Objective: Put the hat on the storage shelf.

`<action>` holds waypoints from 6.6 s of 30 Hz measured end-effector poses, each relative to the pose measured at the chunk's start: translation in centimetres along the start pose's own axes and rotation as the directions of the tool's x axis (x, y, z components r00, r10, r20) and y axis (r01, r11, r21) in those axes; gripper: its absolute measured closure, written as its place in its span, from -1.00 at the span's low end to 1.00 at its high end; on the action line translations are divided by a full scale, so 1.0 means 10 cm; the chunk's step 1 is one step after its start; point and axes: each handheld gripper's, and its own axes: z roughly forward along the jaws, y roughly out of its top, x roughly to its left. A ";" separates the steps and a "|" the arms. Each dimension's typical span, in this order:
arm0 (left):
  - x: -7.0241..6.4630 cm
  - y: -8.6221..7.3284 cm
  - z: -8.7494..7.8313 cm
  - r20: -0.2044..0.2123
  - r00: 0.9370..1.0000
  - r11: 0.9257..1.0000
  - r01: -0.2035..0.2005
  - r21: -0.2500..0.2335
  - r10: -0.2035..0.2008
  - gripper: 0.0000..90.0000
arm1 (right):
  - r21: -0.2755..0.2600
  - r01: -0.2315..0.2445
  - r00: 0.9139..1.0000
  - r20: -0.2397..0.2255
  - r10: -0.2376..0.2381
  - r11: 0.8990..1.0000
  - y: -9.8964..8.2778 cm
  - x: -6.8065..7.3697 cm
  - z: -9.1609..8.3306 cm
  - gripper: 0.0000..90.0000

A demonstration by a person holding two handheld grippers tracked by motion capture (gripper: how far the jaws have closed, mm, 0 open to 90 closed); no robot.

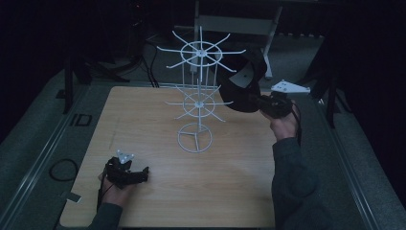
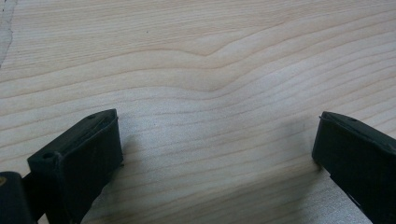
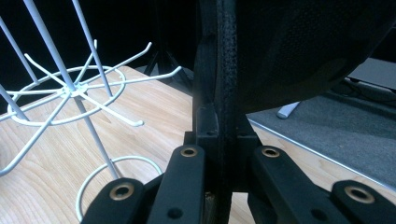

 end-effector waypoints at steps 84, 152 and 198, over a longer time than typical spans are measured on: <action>0.00 0.00 0.00 -0.001 1.000 1.000 0.001 -0.002 -0.001 -0.97 | -0.118 0.021 0.999 0.037 -0.016 0.993 0.12 -0.01 -0.22 0.92; 0.00 0.00 0.00 -0.001 1.000 1.000 0.000 -0.002 0.000 -0.97 | -0.181 0.085 0.996 0.056 -0.077 0.980 0.15 0.07 -0.30 0.92; 0.00 0.00 0.00 -0.001 1.000 1.000 0.001 -0.002 -0.001 -0.97 | -0.082 0.204 0.979 0.038 -0.201 0.976 -0.03 0.21 -0.13 0.89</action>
